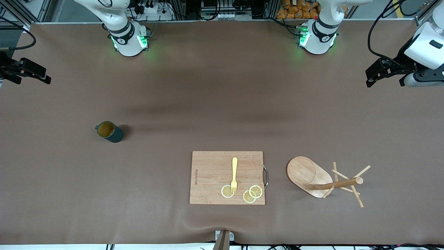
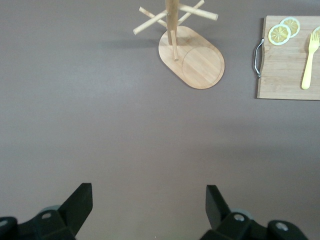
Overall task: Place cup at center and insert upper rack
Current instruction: 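Reach the right gripper toward the teal mug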
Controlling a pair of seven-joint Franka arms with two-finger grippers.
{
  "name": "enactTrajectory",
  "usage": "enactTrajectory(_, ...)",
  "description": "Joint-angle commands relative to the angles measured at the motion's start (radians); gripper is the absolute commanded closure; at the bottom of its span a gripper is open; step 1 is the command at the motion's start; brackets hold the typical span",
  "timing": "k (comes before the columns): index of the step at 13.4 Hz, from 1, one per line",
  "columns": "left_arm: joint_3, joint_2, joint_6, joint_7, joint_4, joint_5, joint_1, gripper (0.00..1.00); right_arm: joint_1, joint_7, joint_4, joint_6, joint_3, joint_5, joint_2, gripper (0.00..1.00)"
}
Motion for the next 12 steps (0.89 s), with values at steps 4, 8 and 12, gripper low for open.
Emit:
enactTrajectory(4,0.001,0.008,-0.022,0.014,0.03,-0.031,0.007,0.0,0.031,0.032,-0.009,-0.001,-0.016,0.002,-0.003,0.0)
enactTrajectory(8,0.001,0.015,-0.019,0.014,0.029,-0.063,0.031,0.0,0.043,0.207,-0.045,0.054,-0.015,0.005,0.017,0.0)
enactTrajectory(12,-0.005,0.028,-0.021,0.009,0.023,-0.085,0.057,0.0,0.075,0.487,-0.062,0.191,-0.01,0.04,0.136,0.0)
